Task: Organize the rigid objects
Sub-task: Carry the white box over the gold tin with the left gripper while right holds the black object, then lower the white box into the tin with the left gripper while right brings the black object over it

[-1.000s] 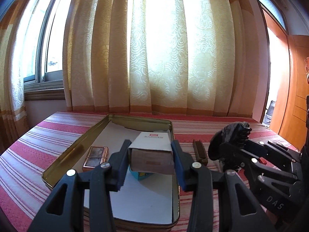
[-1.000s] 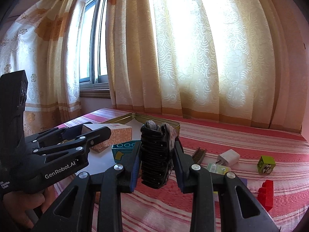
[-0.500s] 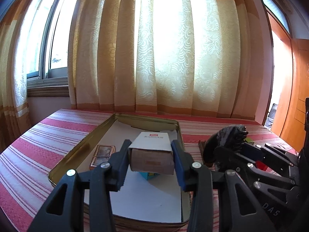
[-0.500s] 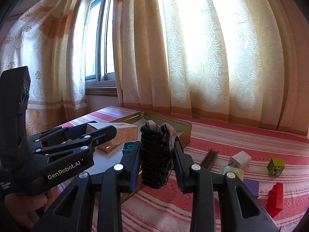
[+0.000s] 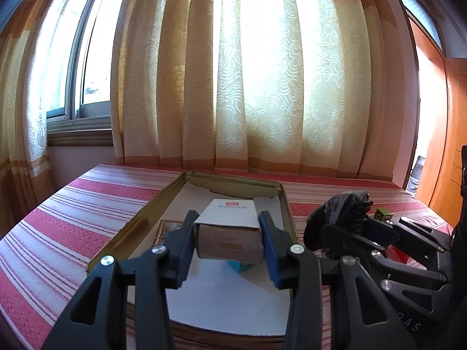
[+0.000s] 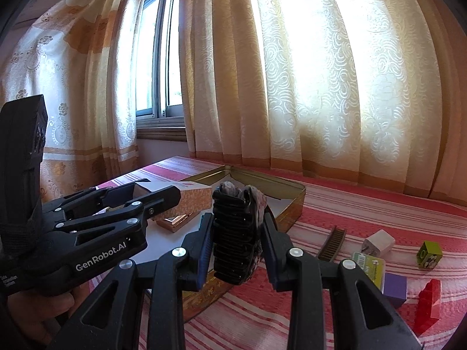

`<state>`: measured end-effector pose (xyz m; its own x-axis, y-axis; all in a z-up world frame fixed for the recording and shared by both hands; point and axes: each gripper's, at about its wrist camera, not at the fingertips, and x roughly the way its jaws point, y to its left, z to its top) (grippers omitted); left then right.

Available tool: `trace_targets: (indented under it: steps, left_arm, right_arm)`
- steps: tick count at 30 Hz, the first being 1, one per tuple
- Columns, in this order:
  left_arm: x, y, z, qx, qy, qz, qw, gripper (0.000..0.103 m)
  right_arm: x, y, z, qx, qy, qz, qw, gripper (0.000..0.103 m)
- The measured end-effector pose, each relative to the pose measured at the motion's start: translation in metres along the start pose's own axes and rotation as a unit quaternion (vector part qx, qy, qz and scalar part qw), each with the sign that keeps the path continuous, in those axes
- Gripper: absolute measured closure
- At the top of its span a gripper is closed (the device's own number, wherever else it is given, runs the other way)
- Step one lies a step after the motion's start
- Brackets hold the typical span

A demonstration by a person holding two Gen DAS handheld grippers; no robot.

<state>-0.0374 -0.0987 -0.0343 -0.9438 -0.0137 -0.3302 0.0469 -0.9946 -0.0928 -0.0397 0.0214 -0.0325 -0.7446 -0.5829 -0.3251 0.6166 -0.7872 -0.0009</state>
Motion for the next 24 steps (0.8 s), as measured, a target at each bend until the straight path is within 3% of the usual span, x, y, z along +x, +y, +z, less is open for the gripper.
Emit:
trace_targets:
  steps: [24]
  left_arm:
    - [0.017, 0.019, 0.006, 0.005, 0.013, 0.009, 0.9999, 0.062]
  right_arm:
    - [0.021, 0.016, 0.005, -0.009, 0.016, 0.022, 1.000, 0.069]
